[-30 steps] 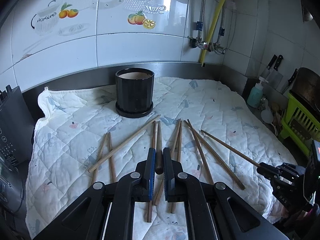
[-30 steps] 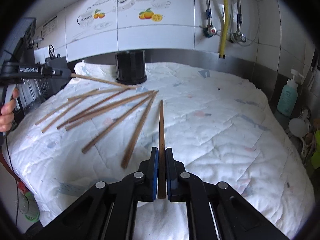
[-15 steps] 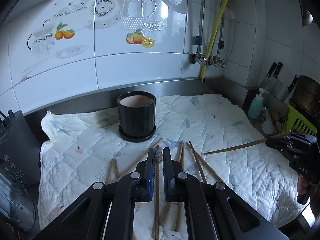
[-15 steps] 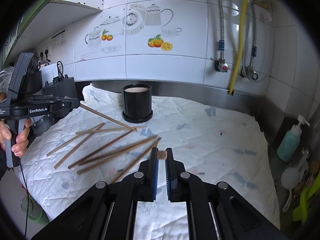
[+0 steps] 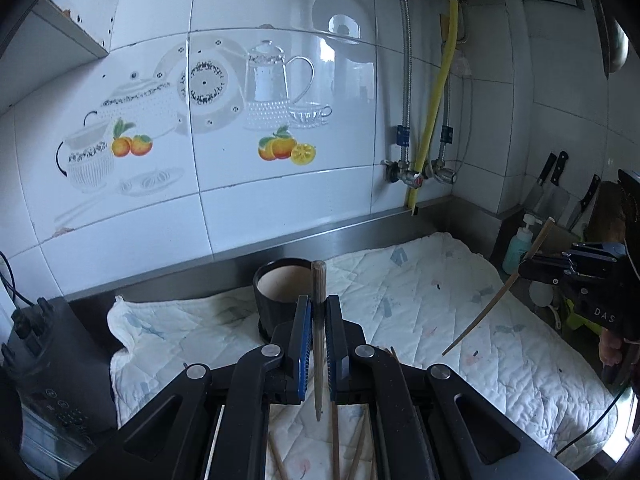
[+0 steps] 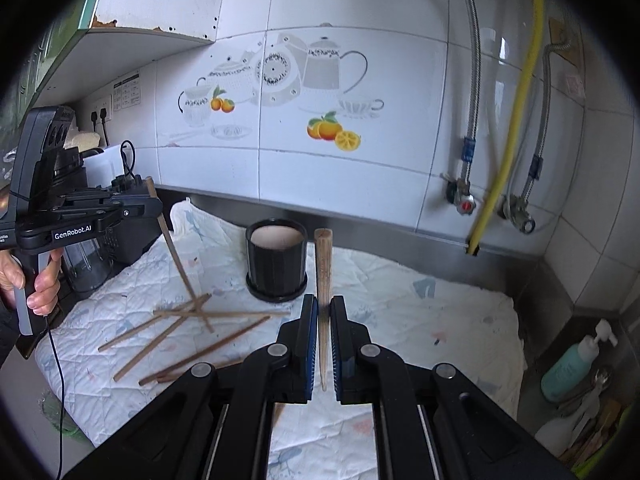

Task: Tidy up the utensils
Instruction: 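Lower both upright chopsticks into the black holder with both grippers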

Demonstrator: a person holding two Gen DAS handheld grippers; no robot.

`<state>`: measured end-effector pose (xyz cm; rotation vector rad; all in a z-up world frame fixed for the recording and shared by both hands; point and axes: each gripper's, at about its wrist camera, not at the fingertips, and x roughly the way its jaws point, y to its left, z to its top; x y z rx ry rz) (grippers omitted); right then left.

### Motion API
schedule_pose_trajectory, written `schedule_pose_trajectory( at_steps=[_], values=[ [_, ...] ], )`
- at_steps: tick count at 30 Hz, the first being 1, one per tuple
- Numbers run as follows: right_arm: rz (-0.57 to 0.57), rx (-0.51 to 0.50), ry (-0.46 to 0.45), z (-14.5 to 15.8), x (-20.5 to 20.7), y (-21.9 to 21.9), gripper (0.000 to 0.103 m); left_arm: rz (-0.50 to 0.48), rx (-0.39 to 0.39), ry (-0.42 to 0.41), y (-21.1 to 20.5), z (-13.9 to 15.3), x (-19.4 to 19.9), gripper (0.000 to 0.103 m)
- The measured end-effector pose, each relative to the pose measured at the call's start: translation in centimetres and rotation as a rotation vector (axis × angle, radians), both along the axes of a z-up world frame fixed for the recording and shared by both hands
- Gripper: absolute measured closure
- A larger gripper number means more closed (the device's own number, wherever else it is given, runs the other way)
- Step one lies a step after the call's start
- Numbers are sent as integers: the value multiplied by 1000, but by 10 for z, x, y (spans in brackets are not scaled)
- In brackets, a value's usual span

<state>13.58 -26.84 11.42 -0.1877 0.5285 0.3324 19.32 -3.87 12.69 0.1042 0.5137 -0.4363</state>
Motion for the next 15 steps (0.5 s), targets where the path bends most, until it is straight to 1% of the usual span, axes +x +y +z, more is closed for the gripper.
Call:
schedule_pose_trajectory(
  at_steps=[3, 7, 11, 15],
  values=[
    [16, -2, -8, 11, 12, 6, 94, -3, 3, -23, -2, 19, 9, 97],
    [33, 4, -23, 23, 28, 16, 94, 8, -1, -79, -4, 48, 22, 97],
    [44, 29, -44, 36, 45, 23, 94, 28, -24, -148, -4, 78, 40, 97],
    [56, 58, -71, 48, 62, 30, 94, 50, -62, -203, -2, 97, 60, 97]
  ],
)
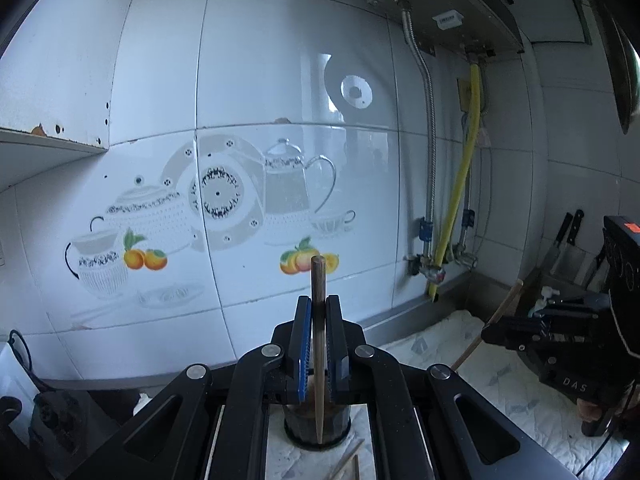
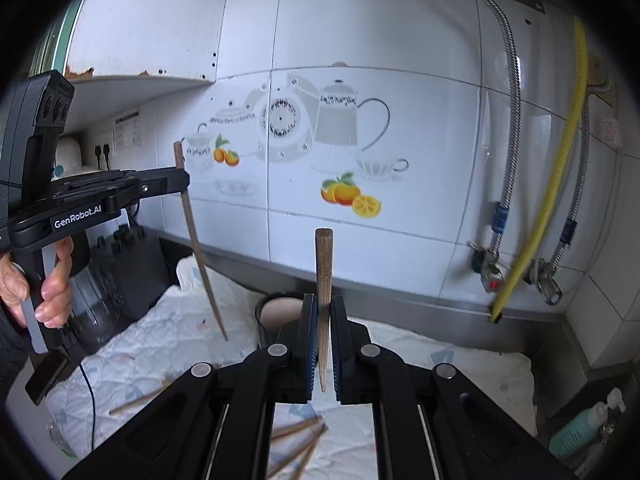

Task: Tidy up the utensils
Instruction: 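Lower both upright chopsticks into the black holder with both grippers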

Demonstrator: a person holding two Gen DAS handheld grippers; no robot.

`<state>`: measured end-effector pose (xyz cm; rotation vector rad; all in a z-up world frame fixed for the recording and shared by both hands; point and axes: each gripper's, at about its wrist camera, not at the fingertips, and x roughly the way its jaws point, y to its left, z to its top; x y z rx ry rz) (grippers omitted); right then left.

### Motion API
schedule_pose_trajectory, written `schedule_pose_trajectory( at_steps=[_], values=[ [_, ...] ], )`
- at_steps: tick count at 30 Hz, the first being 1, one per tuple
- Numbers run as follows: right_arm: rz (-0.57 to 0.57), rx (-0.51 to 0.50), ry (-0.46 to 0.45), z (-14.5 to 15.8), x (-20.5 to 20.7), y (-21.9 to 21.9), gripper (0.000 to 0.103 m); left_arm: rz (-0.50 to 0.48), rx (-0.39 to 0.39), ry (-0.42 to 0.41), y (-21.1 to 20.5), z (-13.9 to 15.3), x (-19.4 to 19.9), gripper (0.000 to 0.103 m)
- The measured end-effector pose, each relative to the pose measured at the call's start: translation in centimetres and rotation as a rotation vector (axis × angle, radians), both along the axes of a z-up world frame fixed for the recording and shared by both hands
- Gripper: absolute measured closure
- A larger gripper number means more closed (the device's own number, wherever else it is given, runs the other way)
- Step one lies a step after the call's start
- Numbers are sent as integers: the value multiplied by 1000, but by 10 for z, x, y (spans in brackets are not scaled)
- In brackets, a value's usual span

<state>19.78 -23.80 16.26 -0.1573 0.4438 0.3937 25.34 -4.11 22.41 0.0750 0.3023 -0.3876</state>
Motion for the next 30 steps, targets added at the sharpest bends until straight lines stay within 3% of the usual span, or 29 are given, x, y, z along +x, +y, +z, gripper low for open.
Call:
schedule_pose_trajectory(
  at_steps=[5, 13, 23, 30],
  values=[
    [20, 30, -28, 9, 25, 13, 94, 24, -42, -20, -2, -2, 35, 97],
    [43, 104, -41, 8, 63, 29, 94, 60, -87, -1, 1, -34, 80, 97],
    [57, 90, 48, -28, 92, 51, 94, 68, -76, 134, 6, -88, 104, 96],
    [50, 59, 113, -45, 99, 55, 94, 67, -25, 212, 3, -101, 106, 95]
  ],
)
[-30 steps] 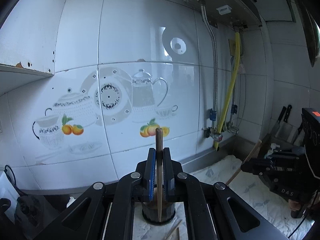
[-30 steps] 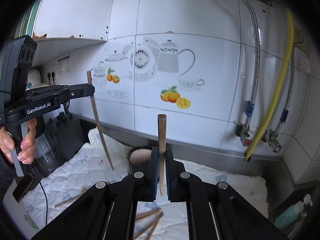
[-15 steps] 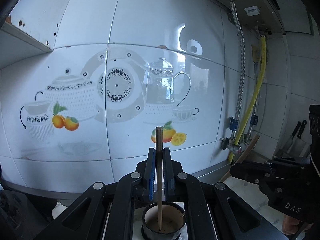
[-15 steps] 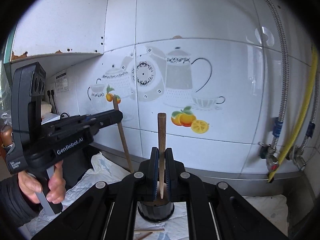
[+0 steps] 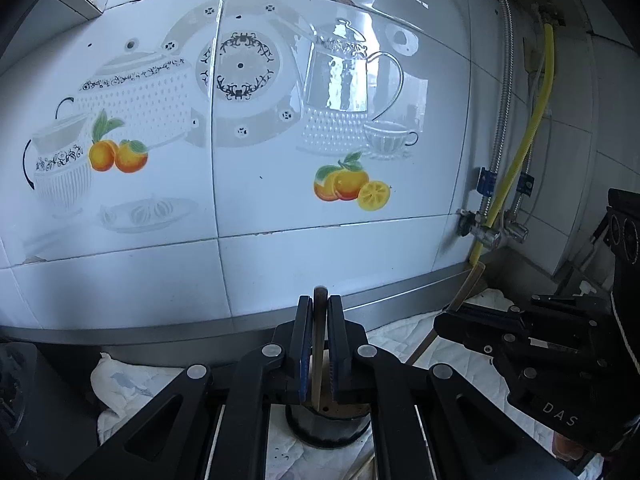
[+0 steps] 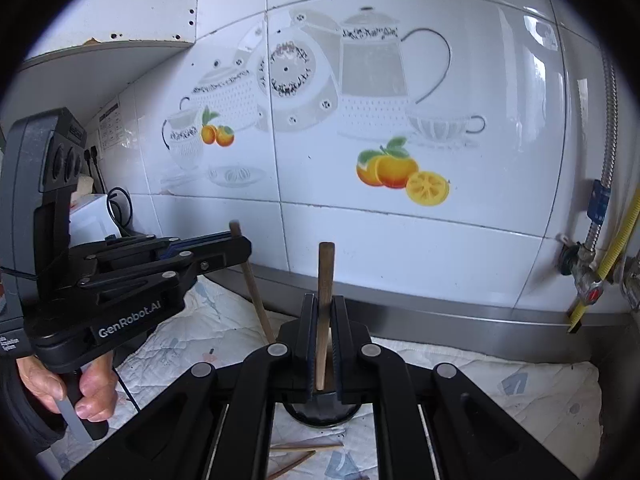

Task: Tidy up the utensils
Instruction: 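Lower both upright chopsticks into the black holder with both grippers, then open both grippers to release the chopsticks into the holder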

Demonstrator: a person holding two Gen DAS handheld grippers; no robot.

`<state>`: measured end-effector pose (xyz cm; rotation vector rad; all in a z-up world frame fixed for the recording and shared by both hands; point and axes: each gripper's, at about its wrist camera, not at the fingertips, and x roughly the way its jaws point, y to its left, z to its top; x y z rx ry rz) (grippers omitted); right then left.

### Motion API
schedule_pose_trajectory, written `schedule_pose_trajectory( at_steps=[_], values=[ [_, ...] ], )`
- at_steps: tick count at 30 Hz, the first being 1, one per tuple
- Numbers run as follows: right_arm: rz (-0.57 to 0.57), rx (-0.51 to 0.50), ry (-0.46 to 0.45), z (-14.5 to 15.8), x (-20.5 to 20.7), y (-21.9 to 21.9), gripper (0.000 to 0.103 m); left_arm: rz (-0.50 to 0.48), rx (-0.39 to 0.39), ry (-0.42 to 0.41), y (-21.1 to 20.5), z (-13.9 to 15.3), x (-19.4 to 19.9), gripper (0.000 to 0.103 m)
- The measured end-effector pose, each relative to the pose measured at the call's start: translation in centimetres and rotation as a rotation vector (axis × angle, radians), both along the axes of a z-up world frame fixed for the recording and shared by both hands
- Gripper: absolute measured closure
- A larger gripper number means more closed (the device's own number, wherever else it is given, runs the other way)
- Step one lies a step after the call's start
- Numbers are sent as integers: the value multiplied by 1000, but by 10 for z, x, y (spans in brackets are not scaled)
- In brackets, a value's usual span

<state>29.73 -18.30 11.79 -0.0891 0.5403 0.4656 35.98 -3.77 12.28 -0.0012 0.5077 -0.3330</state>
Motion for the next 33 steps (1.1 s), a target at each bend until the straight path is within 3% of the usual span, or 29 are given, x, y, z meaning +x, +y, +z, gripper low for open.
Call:
schedule_pose_trajectory(
  at_steps=[4, 6, 8, 9, 11, 19, 24, 28, 33],
  values=[
    [-2, -15, 9, -1, -1, -1, 92, -3, -3, 31, 4, 2, -6, 92],
    [-6, -21, 10, 2, -4, -2, 83, -1, 7, 32, 8, 7, -13, 91],
    [-13, -31, -3, 5, -11, -4, 66, 2, 30, 33, 11, 13, -23, 86],
    [-14, -36, -11, 8, -15, -5, 64, 6, 40, 31, 12, 17, -28, 83],
    [-16, -46, -26, 13, -23, -7, 64, 23, 62, 16, 17, 25, -43, 61],
    [-8, -62, -56, 25, -69, -16, 63, 1, 126, 8, 37, 47, -109, 59],
    [12, -69, -53, 20, -101, -19, 61, -57, 167, 37, 44, 27, -149, 59],
    [22, -72, -50, 12, -126, -21, 60, -93, 206, 71, 48, -6, -170, 59],
    [17, -61, -40, -2, -155, -29, 59, -135, 192, 126, 56, -50, -179, 59]
  ],
)
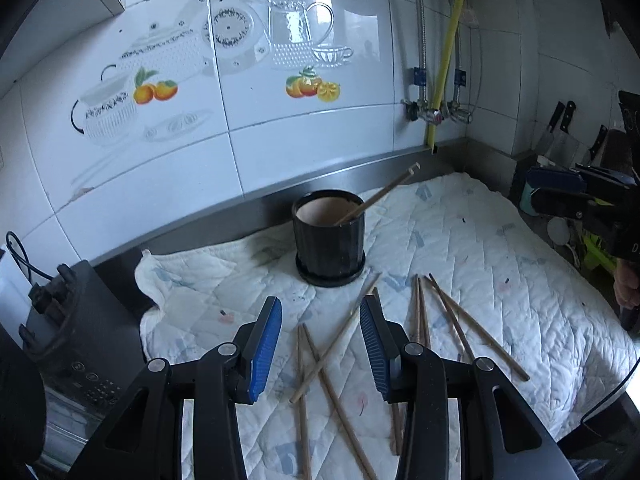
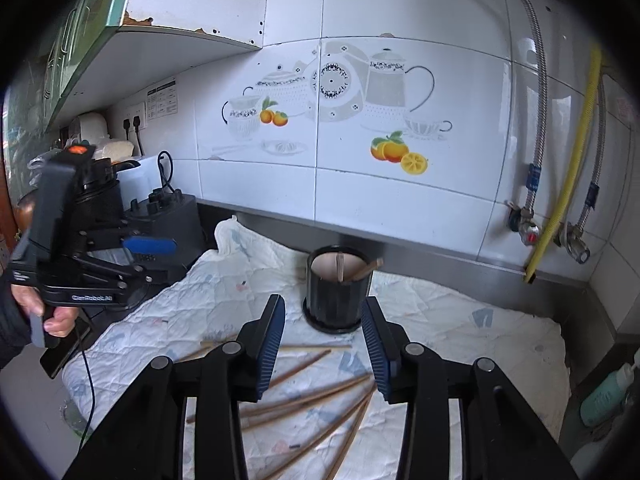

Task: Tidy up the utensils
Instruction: 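Open both grippers to release the chopsticks into the holder, then move both tools back down to the remaining chopsticks on the mat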

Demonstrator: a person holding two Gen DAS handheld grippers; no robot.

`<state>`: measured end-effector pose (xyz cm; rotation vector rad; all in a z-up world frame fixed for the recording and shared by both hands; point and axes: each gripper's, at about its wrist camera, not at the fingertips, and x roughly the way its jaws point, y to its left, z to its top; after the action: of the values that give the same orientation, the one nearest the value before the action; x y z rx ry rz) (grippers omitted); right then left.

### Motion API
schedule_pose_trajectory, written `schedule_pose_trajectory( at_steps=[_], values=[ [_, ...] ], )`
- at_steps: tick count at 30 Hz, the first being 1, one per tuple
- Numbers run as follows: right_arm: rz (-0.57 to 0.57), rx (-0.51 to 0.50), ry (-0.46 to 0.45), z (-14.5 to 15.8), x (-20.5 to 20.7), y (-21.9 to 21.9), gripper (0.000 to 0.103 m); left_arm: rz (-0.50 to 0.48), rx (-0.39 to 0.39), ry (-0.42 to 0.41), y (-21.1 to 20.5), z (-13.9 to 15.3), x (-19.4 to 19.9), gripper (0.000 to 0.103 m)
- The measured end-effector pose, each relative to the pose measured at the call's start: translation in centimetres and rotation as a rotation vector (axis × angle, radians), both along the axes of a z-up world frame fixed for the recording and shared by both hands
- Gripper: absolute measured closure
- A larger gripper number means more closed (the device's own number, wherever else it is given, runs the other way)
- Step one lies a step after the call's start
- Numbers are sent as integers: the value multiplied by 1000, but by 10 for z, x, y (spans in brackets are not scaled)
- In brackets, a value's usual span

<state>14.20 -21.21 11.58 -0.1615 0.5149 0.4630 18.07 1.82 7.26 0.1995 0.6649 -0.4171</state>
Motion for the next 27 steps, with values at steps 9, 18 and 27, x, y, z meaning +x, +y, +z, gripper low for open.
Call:
schedule_pose_trajectory(
  at_steps=[9, 18, 27],
  values=[
    [-65, 48, 42, -29, -33, -29, 58, -80, 22, 104, -1, -76, 4, 59],
    [-128, 55, 118, -70, -57, -46, 58, -137, 85, 141, -9, -131, 26, 67],
    [-173, 67, 202, -103, -64, -52, 58, -133, 73, 174, 0, -158, 51, 72]
  ],
)
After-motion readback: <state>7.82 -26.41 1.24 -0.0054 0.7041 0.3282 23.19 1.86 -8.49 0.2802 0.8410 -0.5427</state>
